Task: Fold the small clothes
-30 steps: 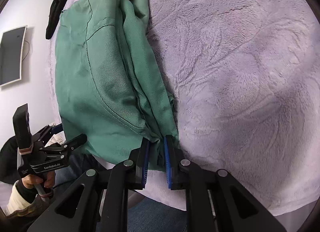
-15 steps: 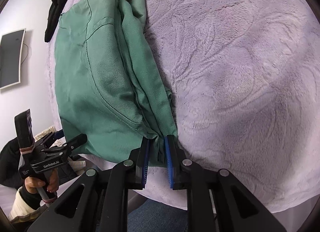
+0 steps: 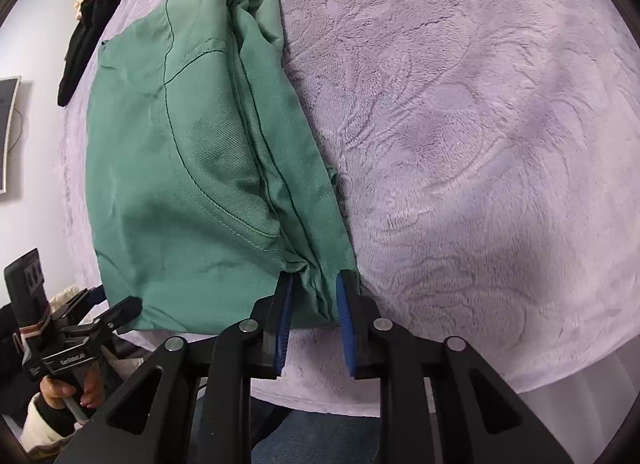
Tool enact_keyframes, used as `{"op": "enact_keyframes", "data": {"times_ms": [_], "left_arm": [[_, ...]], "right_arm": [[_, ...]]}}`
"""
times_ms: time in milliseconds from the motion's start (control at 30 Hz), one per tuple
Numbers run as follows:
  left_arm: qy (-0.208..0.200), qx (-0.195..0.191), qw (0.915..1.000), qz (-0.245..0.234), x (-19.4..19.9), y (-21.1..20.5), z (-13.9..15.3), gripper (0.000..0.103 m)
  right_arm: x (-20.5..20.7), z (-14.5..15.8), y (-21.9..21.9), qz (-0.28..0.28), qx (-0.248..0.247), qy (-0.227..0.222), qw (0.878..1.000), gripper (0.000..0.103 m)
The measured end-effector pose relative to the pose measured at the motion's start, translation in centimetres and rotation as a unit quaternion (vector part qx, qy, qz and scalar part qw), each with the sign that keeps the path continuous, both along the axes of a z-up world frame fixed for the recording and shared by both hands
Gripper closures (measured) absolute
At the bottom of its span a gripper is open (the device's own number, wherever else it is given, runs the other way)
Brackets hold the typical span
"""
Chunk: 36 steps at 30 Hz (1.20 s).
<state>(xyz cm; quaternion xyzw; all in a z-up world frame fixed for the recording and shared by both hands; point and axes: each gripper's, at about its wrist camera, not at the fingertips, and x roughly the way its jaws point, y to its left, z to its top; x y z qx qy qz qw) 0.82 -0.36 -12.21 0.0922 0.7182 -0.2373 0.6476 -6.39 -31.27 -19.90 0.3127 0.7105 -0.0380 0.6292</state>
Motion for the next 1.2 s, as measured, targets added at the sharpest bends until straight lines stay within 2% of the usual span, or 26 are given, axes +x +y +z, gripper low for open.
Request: {"op": "enact_keyframes", "data": {"times_ms": [133, 333, 367, 400, 467, 767, 867, 1067, 1133, 1200], "left_arm": [[-0.001, -0.008, 0.9999, -0.007, 0.1, 1.5, 1.1, 0.012], [-0.027, -0.010, 0.9989, -0.036, -0.1, 2.3, 1.7, 0.012], [-0.029, -0.011, 0.9987, -0.039, -0.2, 2.6, 1.6, 0.012], [-0.029, -0.013, 0.9987, -0.039, -0.3, 2.7, 1.6, 0.012], [-0.025, -0.019, 0.9989, -0.035, -0.3, 2.7, 1.6, 0.012], [-0.035, -0.025, 0.9986, -0.032, -0.8, 4.2, 3.2, 0.012], [-0.040, -0.018, 0.9989, -0.018, -0.9, 4.9, 3.7, 0.012], [-0.058, 0.009, 0.9977, 0.033, -1.5, 5.8, 4.6, 0.012], [-0.062, 0.017, 0.9967, 0.050, -1.9, 5.9, 5.2, 0.012], [-0.080, 0.029, 0.9947, 0.057, -2.3, 6.1, 6.2, 0.012]], "right_arm": [[-0.5, 0.8, 0.9, -0.026, -0.026, 0.001, 0.999, 0.074], [-1.6, 2.3, 2.6, -0.042, -0.064, 0.003, 0.997, 0.060], [-1.8, 2.5, 3.3, -0.041, -0.073, 0.005, 0.996, 0.057], [-2.0, 2.8, 4.1, -0.040, -0.084, 0.010, 0.996, 0.045], [-2.6, 3.2, 5.2, -0.038, -0.109, 0.022, 0.993, 0.036], [-7.0, 5.6, 6.4, -0.065, -0.118, 0.022, 0.991, 0.035], [-7.2, 6.5, 6.6, -0.053, -0.113, 0.017, 0.992, 0.029], [-5.7, 8.7, 5.8, -0.022, -0.090, 0.002, 0.996, 0.029], [-5.3, 9.9, 5.3, -0.016, -0.082, -0.016, 0.996, 0.023], [-5.0, 11.1, 4.8, -0.020, -0.073, -0.035, 0.996, 0.022]]}}
